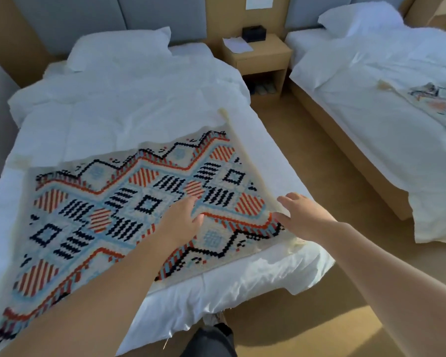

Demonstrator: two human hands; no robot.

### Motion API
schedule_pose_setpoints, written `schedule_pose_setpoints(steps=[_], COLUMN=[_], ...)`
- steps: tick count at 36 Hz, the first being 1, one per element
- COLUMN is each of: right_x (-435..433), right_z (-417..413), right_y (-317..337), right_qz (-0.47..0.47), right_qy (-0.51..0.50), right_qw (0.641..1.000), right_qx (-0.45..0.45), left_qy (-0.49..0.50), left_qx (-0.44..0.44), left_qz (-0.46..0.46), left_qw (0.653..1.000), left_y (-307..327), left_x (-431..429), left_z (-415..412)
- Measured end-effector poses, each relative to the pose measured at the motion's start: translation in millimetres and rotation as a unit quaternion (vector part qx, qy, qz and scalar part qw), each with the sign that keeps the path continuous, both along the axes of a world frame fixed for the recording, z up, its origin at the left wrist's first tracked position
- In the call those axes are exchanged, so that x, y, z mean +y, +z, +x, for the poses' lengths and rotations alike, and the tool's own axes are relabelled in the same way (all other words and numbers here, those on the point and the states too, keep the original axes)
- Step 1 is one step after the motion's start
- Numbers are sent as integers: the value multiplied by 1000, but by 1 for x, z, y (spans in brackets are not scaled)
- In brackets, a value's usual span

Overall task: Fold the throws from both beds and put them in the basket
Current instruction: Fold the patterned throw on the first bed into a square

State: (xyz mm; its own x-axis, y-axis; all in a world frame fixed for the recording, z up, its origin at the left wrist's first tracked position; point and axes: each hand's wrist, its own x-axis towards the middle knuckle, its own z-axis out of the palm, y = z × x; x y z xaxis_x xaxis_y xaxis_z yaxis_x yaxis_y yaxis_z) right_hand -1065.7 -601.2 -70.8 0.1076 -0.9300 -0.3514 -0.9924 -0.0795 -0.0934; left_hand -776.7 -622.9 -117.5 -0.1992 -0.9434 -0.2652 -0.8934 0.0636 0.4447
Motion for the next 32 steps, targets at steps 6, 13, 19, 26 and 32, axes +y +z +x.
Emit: schedule_pose_setpoints(steps=[6, 13, 19, 26, 32], right_x=[-79, -162, -245, -322, -367], right_z=[2, 9, 18, 41, 58], right_y=[-22, -66, -136, -233, -311], right_qz=[38, 95, 127, 137, 101], right_qy=[-8, 56, 117, 197, 248], right_qw=[999, 994, 985, 971, 963], right_qx=[-3, 6, 2, 15, 18], left_qy=[15, 42, 93, 116, 134], left_qx=[-24, -61, -89, -143, -178], left_qz=[19, 36, 57, 117, 106], left_qw=[999, 997, 990, 976, 969], left_y=[-22, -57, -109, -207, -286], left_x=[-77, -143, -180, -241, -291], left_z=[-1, -14, -24, -29, -18])
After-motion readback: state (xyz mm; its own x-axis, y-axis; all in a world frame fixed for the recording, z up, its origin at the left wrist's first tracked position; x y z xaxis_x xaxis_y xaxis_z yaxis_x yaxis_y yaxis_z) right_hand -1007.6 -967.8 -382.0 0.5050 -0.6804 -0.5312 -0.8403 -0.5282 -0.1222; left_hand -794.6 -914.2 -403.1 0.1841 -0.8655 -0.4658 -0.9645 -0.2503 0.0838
